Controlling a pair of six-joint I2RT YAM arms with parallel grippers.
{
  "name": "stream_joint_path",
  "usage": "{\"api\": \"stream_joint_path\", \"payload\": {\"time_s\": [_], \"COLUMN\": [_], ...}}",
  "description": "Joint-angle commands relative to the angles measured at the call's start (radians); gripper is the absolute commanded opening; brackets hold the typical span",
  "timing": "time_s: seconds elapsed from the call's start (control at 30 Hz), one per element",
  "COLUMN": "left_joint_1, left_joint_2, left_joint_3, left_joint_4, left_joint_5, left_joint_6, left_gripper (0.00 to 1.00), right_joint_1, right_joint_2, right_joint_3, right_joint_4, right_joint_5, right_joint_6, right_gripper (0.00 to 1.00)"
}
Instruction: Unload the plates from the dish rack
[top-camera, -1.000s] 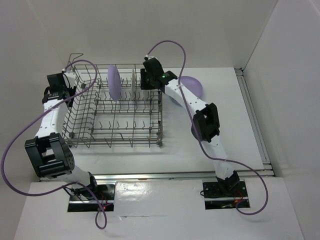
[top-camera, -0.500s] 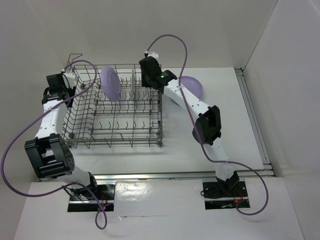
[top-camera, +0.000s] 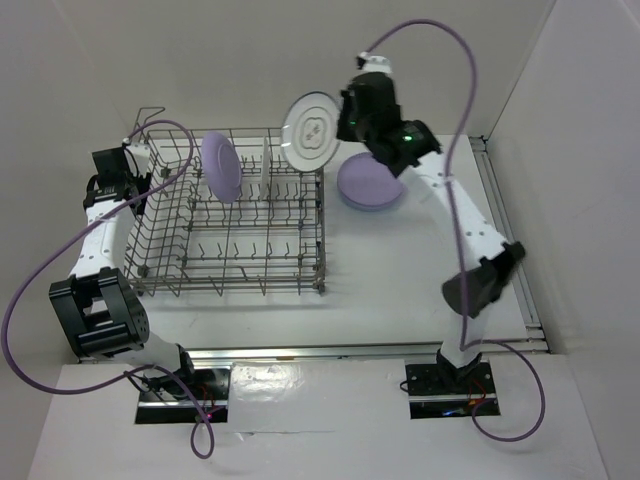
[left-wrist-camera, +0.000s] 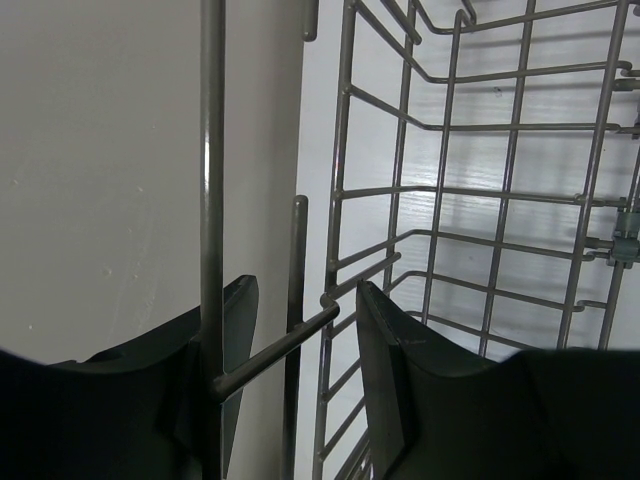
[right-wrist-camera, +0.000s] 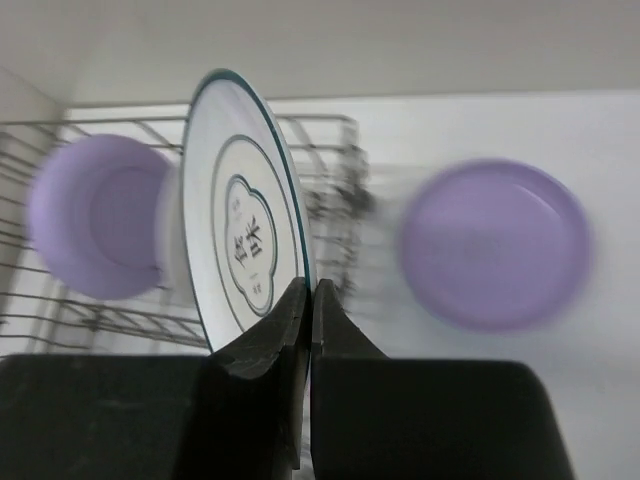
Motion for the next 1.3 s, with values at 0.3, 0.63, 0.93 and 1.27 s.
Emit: {"api": "stream_joint_path", "payload": {"time_s": [0.3,0.63,0.93,1.27], "left_joint_1": [-0.004,-0.004,-0.004,-0.004], "left_joint_2": [-0.017,-0.017,-0.017,-0.017], "left_joint_3": [-0.035,-0.064,-0.054,-0.045], "left_joint_4": [-0.071,-0.062,-0.071,-0.08], "left_joint_5": [0.061,0.061,0.052,0.052], "left_joint_6": [-0.044,-0.035,-0.035,-0.035], "left_gripper": [0.57,0.57,0.57,0.57], "right_joint_1": [-0.354,-0.529,-0.615,-0.624], "right_joint_2": [-0.506,-0.769,-0.758,-0.727], "right_joint_3": [-0.558,-1.27,-1.691,-1.845], "right_joint_4": [-0.071,0.079,0.56,0.702], "right_joint_5": [-0.274,-0.713,-0.935,-0.836], "right_joint_6": [0.065,0.079,0.059,0.068], "right_gripper": [0.0,0.0,0.0,0.27]}}
